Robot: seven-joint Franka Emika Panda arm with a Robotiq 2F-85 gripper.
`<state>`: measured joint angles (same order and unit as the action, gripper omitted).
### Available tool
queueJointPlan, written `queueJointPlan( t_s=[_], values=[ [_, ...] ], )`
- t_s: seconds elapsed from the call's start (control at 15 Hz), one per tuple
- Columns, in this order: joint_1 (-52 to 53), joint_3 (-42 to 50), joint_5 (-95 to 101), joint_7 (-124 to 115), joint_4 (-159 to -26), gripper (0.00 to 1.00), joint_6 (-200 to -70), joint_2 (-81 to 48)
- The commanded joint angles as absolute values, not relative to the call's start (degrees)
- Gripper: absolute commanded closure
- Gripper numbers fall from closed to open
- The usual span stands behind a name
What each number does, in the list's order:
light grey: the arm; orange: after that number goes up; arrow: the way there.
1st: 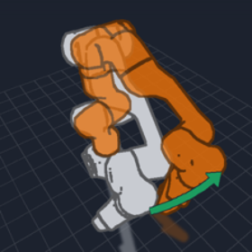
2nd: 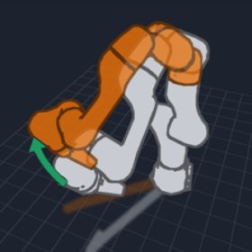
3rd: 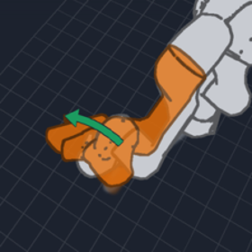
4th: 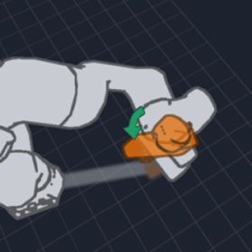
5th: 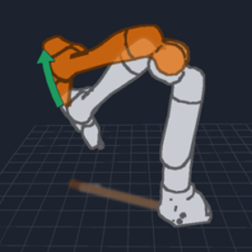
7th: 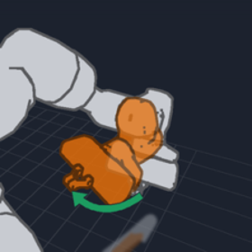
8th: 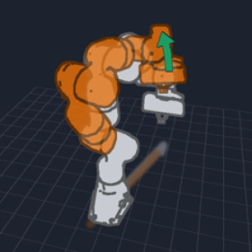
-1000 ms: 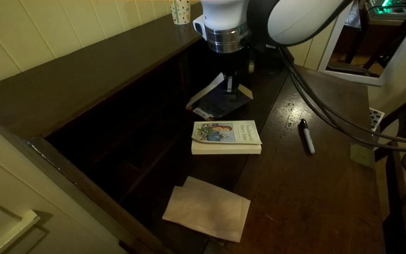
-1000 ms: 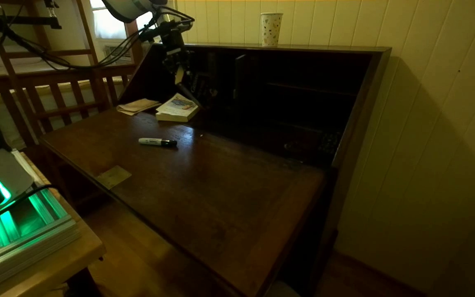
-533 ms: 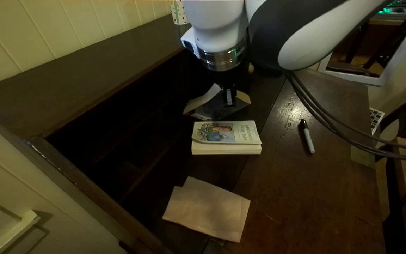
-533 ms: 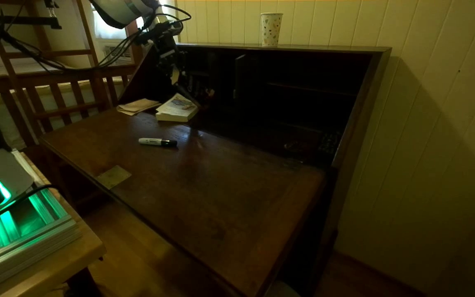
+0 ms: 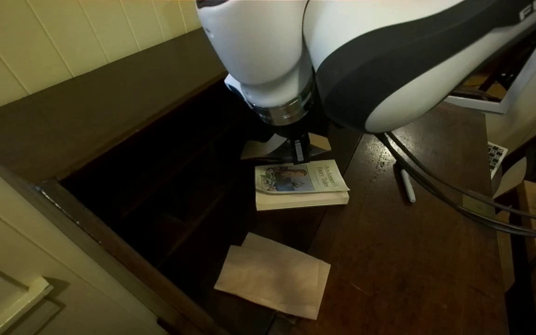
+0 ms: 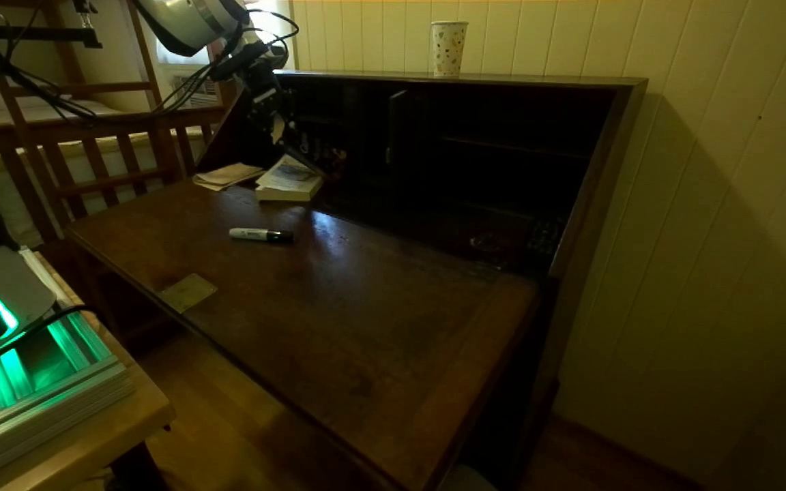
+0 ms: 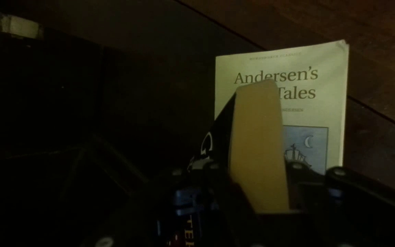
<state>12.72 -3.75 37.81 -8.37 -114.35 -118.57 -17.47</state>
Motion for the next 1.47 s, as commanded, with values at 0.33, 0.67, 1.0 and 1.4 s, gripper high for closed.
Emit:
queueJointPlan(
  t_s=[0.33,0.67,1.0,1.4],
  values=[
    [16.8,-4.71,42.8,-20.94,-110.08,0.92,-111.93,-24.82],
    [18.09,-5.18,41.45,-27.26,-108.88,0.92,-110.43,-26.48],
    [19.14,-4.62,42.68,-36.26,-109.68,0.92,-111.78,-26.29],
    [20.81,-4.56,47.88,-47.57,-109.93,0.92,-111.09,-26.39]
  ],
)
